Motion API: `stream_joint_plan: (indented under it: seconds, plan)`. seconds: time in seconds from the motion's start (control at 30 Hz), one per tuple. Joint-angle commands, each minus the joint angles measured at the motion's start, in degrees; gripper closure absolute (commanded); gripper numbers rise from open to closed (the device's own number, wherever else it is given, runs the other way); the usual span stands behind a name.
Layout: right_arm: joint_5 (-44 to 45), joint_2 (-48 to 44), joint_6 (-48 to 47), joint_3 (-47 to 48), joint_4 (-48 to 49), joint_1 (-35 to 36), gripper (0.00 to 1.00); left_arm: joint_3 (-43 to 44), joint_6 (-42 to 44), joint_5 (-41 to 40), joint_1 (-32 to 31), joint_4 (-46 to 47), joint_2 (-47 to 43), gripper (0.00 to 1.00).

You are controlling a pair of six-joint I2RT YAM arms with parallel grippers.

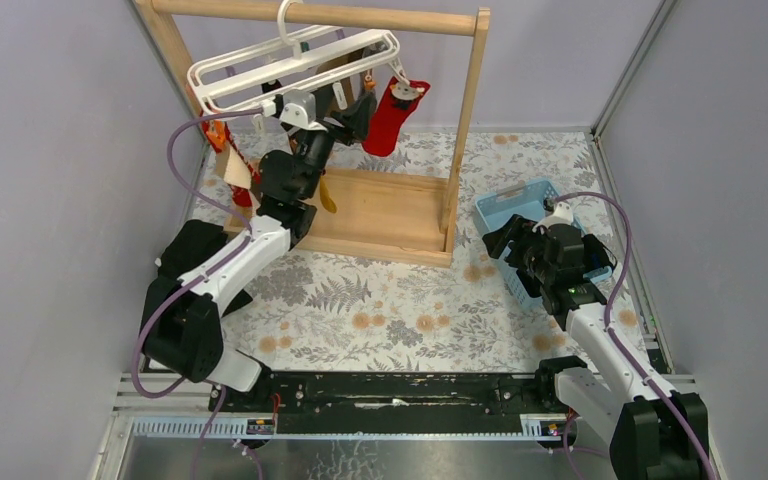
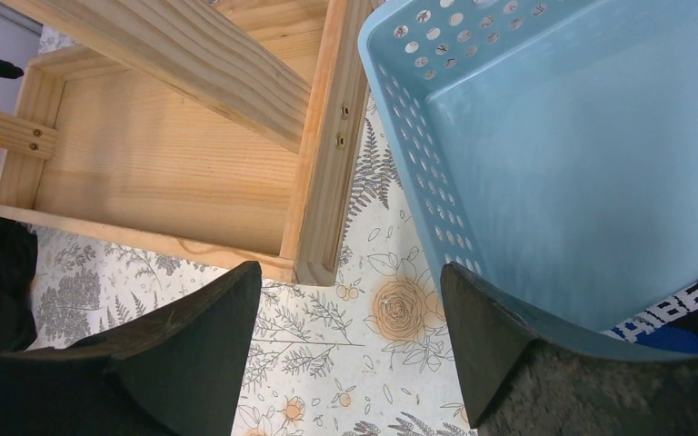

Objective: Clip the socks to the hanger
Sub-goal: Open the clamp at the hanger.

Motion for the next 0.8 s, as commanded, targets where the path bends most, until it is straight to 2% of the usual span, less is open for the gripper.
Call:
stream_joint_plan:
  seconds: [0.0, 0.27, 0.33, 0.43, 0.5, 0.6, 0.77]
  plan:
    - [-1.4, 0.0, 0.1, 0.2, 3.1, -0.6, 0.21, 2.4, -1.5, 3.3, 0.6, 0.2, 1.0, 0.24]
    - [-1.9, 0.9, 0.4, 0.0, 3.7, -0.8, 0.21, 2.0, -0.1, 1.4, 1.2, 0.4, 2.0, 0.26]
    - [-2.1, 1.2, 0.5, 0.1, 3.9, -0.8, 0.22, 2.1, -0.3, 1.4, 1.4, 0.5, 2.3, 0.37]
    - [-2.6, 1.4, 0.7, 0.2, 4.0, -0.9, 0.22, 2.0, -1.2, 1.4, 1.4, 0.7, 2.4, 0.62]
    - [-3.9, 1.3, 0.7, 0.4, 4.2, -0.9, 0.22, 1.7, -2.0, 1.4, 1.3, 0.7, 2.1, 0.74]
    - [-7.2, 0.9, 0.9, 0.9, 5.3, -0.9, 0.23, 1.0, -3.1, 1.4, 1.4, 0.8, 1.0, 0.82]
    - [-16.0, 0.5, 0.8, 6.2, 5.9, -0.6, 0.3, 0.6, -4.7, 1.8, 1.5, -1.7, -2.0, 0.95]
